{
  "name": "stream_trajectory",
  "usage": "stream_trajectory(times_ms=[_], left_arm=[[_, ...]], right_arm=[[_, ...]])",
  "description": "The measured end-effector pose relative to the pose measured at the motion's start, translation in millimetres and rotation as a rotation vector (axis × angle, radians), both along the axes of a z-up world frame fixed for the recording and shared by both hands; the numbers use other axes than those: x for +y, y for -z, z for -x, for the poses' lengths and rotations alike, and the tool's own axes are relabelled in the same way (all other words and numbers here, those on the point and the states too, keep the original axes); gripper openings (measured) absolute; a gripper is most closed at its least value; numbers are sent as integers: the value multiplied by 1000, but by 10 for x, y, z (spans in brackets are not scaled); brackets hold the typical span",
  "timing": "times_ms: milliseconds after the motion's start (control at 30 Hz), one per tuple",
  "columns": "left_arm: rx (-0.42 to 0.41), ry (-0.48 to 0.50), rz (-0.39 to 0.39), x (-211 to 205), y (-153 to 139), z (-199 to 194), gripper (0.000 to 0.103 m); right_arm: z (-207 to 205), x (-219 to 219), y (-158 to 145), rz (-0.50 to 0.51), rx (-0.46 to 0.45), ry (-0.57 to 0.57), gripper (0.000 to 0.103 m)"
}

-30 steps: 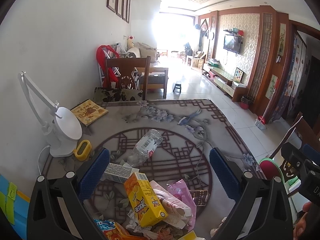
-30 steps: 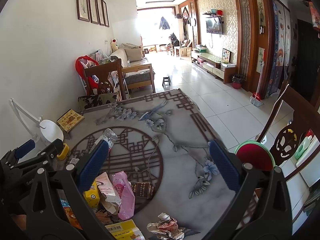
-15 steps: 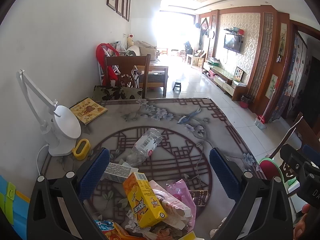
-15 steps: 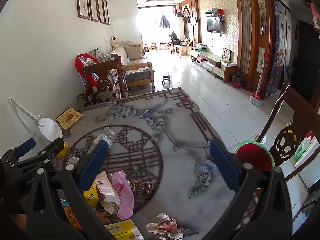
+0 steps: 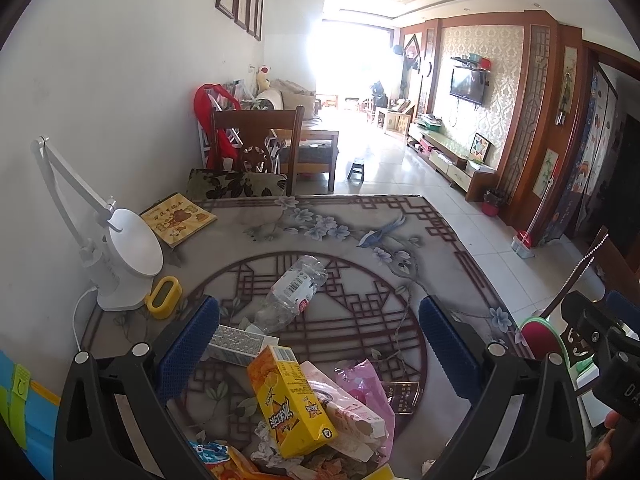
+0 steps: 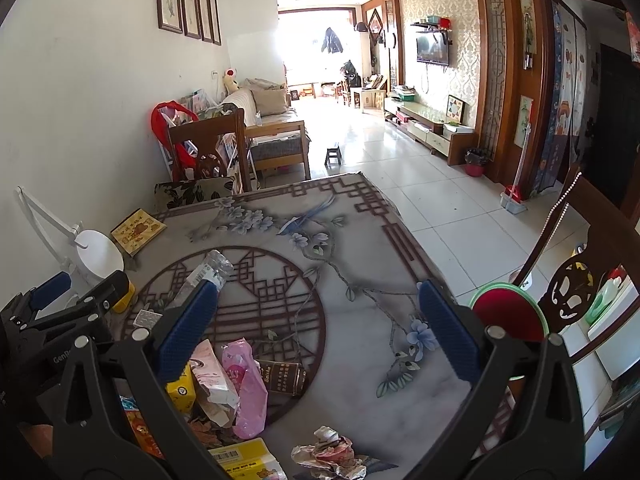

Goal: Collect trash

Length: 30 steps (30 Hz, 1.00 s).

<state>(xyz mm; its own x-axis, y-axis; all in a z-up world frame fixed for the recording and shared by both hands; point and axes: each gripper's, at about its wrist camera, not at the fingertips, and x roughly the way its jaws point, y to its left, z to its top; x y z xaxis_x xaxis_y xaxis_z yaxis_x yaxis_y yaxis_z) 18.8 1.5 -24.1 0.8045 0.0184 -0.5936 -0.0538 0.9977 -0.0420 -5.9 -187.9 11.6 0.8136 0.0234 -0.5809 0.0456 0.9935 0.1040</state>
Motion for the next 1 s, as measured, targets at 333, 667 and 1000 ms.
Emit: stream_trajectory(times_ms=[333, 667, 1000], left_arm=[[9, -22, 5, 72, -5, -66, 95], [15, -30, 10, 138, -37, -96, 95], [15, -31, 11, 139, -35, -93, 95]], right_arm=[[-63, 29, -15, 18, -1, -4, 99], [-96, 65, -34, 22, 2, -13, 99], [-115, 89, -28, 23, 1, -10, 99]])
